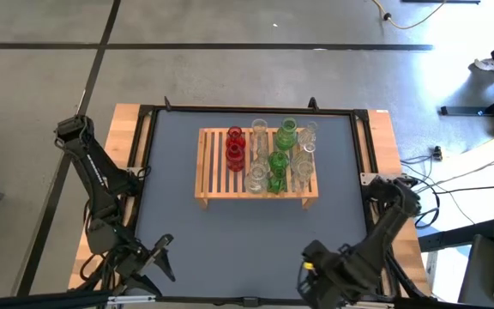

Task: Sort vases onto shelf
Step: Put the red bottle on the shelf

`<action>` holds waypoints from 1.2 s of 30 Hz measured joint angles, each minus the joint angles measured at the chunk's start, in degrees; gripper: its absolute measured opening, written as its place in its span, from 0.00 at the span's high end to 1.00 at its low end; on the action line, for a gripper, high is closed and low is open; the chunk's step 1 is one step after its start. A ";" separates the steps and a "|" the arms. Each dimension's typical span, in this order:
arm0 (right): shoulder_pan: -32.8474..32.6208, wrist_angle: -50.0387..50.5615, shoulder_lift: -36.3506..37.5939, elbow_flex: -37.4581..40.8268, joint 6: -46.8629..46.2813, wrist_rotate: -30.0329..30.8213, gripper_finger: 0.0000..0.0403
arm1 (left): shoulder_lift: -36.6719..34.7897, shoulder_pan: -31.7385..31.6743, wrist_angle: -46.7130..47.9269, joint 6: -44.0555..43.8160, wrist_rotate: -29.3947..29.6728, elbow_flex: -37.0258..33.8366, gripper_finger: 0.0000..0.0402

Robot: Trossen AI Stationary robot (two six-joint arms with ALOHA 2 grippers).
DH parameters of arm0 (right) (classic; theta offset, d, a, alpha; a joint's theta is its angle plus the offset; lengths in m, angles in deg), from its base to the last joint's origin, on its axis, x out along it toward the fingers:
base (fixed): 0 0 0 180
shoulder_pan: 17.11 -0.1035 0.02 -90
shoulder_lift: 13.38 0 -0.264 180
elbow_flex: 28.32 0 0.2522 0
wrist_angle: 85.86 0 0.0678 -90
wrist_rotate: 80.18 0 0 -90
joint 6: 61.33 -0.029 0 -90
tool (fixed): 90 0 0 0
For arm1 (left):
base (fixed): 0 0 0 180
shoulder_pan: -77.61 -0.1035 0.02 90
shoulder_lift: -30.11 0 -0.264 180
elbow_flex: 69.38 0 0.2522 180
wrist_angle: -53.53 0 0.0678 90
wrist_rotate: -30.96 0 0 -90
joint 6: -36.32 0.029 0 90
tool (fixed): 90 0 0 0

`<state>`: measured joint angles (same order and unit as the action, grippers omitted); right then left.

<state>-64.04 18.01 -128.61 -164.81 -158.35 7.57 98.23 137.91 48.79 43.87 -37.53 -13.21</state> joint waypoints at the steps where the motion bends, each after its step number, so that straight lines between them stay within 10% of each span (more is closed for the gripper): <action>1: -0.59 -0.08 0.32 0.48 -1.52 -0.36 0.53 | 0.00 0.00 0.00 0.00 0.00 0.00 0.46; 17: -14.43 -0.15 8.12 15.49 -19.81 -1.13 0.49 | 0.00 -0.04 -0.01 0.29 0.51 0.00 0.46; 36: -15.44 -8.18 8.21 25.91 -19.80 -8.58 0.49 | 0.00 -0.04 -0.02 0.63 0.55 0.00 0.46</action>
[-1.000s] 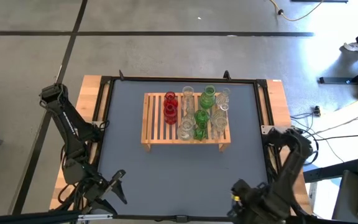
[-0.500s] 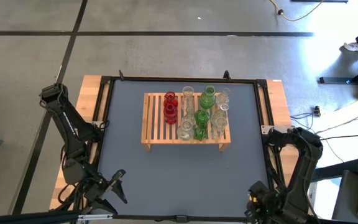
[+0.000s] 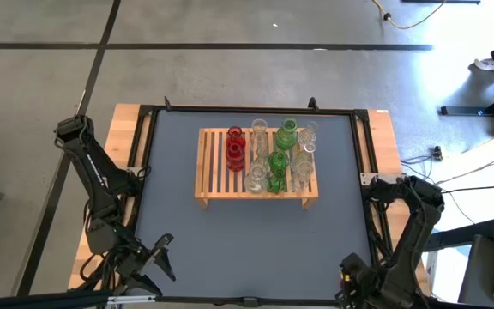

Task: Sort vases onto shelf
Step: Put the red bottle on the shelf

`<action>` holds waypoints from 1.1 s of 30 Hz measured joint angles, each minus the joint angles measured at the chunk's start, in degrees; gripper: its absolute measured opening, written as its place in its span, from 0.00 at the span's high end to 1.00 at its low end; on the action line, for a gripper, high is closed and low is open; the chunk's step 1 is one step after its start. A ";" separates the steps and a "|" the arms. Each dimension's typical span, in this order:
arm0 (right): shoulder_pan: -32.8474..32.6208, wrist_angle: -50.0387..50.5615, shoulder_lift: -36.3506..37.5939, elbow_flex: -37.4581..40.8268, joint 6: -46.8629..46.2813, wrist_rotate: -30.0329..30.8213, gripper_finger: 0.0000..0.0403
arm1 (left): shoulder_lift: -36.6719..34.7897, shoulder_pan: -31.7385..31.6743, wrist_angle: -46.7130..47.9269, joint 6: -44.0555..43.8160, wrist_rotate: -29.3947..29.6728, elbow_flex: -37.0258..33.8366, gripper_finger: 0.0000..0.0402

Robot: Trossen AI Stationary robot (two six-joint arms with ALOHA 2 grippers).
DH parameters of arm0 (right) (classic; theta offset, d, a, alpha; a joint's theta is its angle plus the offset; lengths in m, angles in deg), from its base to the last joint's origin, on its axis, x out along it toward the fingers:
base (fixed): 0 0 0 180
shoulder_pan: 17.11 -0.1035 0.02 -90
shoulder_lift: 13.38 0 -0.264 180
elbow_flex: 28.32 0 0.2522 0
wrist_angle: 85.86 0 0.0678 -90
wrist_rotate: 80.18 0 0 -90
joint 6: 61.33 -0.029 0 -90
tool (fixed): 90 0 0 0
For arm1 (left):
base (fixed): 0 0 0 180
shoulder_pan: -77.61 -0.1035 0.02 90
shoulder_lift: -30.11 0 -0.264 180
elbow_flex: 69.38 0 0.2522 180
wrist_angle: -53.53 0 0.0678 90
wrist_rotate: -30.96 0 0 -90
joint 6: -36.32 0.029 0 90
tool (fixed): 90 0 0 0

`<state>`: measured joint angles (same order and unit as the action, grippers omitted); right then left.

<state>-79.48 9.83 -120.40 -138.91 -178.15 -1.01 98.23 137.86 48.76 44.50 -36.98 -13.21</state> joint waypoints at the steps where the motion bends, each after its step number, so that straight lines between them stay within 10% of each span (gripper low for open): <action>1: 0.00 0.00 0.00 0.18 0.02 -0.19 0.49 | 0.00 0.00 0.00 0.00 0.00 0.00 0.46; 14: -0.67 -2.21 -0.71 0.32 0.30 -1.47 0.50 | 0.00 0.00 0.00 0.00 -0.02 0.00 0.46; 26: -1.00 -2.27 -0.81 0.77 3.21 -0.66 0.74 | 0.00 -0.01 0.00 -0.08 -0.04 0.00 0.46; 33: -0.61 -2.85 -0.86 -0.98 6.96 8.29 0.72 | 0.00 -0.02 -1.04 -0.04 -0.04 0.00 0.46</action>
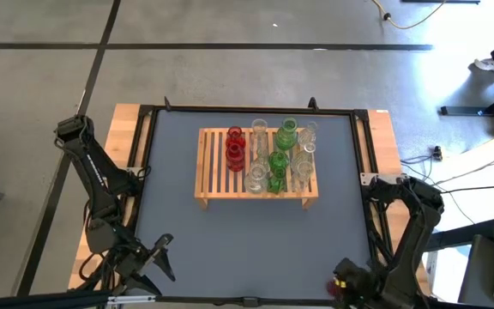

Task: Sort vases onto shelf
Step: Put the red bottle on the shelf

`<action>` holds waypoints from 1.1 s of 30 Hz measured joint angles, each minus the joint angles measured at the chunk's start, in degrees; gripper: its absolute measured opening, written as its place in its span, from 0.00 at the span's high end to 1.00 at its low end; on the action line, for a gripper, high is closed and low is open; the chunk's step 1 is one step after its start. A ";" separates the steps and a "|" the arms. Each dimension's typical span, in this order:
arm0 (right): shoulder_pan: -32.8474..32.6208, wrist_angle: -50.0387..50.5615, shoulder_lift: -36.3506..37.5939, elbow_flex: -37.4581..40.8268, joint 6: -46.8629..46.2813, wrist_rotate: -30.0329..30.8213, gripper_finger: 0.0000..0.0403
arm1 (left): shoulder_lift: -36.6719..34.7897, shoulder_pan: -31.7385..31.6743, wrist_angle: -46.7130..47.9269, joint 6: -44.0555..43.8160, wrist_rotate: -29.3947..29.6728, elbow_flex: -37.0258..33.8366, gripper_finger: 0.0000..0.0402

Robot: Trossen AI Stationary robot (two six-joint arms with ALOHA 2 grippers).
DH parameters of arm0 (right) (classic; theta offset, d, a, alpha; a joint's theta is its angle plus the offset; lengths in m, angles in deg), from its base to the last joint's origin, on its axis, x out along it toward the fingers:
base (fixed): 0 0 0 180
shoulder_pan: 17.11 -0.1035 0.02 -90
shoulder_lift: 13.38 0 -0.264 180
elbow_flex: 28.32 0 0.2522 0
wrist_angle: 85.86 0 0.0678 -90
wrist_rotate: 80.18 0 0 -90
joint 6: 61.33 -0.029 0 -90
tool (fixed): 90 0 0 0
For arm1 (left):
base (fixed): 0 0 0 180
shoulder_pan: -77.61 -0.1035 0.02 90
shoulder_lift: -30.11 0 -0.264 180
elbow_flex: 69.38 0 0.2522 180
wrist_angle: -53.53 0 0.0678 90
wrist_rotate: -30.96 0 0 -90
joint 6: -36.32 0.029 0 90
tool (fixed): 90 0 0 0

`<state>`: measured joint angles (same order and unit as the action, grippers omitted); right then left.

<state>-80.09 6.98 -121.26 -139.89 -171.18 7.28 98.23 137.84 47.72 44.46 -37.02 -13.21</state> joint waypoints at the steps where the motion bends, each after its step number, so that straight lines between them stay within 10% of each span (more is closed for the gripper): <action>1: 0.42 -0.30 -0.07 -0.41 0.94 2.17 0.72 | 0.00 0.00 -0.31 0.00 0.00 0.00 0.46; 17: 14.89 -9.05 -0.15 -2.77 32.87 26.26 0.73 | 0.00 0.02 -0.62 0.00 0.00 0.00 0.46; 33: 29.84 -37.96 -4.32 -2.77 71.77 22.37 0.73 | 0.00 0.53 -0.64 -0.45 -0.22 0.00 0.46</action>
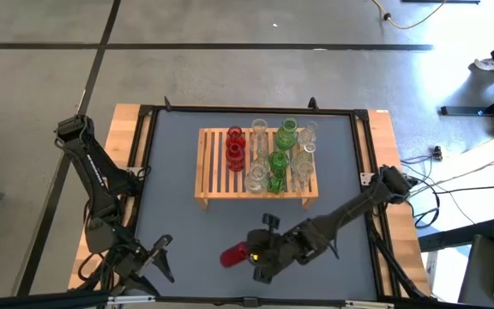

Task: Sort vases onto shelf
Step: Put the red bottle on the shelf

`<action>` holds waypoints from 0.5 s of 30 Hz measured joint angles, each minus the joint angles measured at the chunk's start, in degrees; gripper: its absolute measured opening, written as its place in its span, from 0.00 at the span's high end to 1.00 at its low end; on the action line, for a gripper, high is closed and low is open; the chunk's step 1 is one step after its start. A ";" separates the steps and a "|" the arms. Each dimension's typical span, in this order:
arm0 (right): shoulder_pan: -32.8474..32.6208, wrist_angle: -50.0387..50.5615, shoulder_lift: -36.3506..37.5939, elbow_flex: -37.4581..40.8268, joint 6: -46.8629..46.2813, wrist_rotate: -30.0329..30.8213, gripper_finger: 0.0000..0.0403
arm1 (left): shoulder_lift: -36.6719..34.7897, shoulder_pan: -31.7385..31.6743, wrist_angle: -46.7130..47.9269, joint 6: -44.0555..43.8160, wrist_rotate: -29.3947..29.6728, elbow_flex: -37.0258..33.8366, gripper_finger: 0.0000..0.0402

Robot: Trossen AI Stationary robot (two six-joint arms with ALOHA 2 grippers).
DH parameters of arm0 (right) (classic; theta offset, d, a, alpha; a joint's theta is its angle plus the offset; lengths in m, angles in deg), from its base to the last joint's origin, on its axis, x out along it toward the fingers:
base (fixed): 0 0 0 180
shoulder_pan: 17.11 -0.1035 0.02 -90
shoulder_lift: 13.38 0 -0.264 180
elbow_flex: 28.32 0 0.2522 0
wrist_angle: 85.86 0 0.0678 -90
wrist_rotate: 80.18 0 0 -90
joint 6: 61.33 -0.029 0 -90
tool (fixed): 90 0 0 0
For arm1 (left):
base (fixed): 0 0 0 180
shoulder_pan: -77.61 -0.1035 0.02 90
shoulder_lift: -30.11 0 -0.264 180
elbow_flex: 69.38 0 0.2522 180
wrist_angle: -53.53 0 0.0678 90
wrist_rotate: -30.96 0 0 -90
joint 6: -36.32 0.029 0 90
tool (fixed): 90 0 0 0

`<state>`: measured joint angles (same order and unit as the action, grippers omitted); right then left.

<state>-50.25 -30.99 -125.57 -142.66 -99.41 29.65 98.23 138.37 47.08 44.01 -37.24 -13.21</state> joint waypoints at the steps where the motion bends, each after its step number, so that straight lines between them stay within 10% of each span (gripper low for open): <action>1: 0.52 -0.42 -0.34 0.00 0.76 -0.60 0.73 | 0.00 0.08 0.00 -0.39 -0.19 0.00 0.46; 15: 1.28 0.81 -3.00 -5.68 5.42 -2.42 0.73 | 0.02 -0.48 0.72 -1.71 -0.31 0.00 0.46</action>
<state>-48.97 -30.18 -128.58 -148.34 -94.00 27.23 98.25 137.90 47.80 42.30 -37.55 -13.21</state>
